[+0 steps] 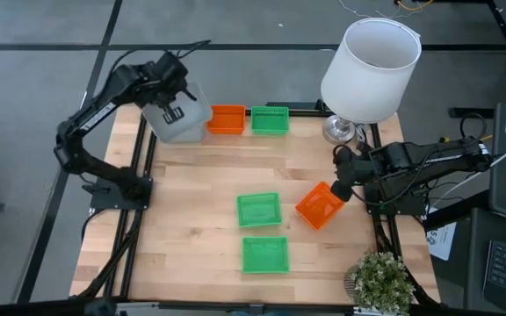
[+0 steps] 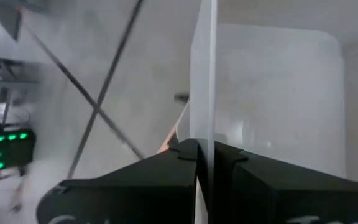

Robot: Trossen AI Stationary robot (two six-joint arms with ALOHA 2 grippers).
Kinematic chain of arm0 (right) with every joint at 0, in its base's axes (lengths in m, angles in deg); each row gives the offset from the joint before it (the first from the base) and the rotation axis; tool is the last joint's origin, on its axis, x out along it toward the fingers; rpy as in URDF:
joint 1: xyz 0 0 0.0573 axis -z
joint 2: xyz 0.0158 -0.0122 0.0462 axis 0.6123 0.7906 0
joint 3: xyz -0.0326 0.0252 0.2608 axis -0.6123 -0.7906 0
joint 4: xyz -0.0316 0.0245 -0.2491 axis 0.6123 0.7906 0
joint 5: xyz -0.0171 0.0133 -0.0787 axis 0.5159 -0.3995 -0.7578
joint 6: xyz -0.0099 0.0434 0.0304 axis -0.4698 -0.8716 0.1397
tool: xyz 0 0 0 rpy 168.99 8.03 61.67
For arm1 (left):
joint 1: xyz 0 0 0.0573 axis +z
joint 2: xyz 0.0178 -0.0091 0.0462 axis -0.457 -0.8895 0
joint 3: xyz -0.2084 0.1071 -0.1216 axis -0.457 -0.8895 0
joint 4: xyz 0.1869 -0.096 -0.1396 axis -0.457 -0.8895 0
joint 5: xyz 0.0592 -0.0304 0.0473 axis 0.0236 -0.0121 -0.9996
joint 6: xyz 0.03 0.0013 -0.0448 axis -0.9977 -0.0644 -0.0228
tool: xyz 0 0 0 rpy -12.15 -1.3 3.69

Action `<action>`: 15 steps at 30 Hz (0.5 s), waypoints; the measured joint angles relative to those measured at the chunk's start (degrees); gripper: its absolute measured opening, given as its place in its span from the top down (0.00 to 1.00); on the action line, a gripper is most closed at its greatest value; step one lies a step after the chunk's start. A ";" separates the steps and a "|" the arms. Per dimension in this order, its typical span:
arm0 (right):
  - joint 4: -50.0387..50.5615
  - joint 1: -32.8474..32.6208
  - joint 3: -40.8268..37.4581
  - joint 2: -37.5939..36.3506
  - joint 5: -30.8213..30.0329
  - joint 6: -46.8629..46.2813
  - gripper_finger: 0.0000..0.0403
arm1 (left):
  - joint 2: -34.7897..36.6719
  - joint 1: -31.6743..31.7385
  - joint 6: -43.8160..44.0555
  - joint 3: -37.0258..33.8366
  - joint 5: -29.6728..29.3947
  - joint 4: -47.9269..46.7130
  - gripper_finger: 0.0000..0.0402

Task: Stack baskets by color
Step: Stack the bottom gray bin on the top gray bin

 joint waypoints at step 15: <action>-4.48 0.00 0.00 0.00 -4.21 0.31 0.78 | -15.81 14.25 -26.27 0.80 8.35 8.02 1.00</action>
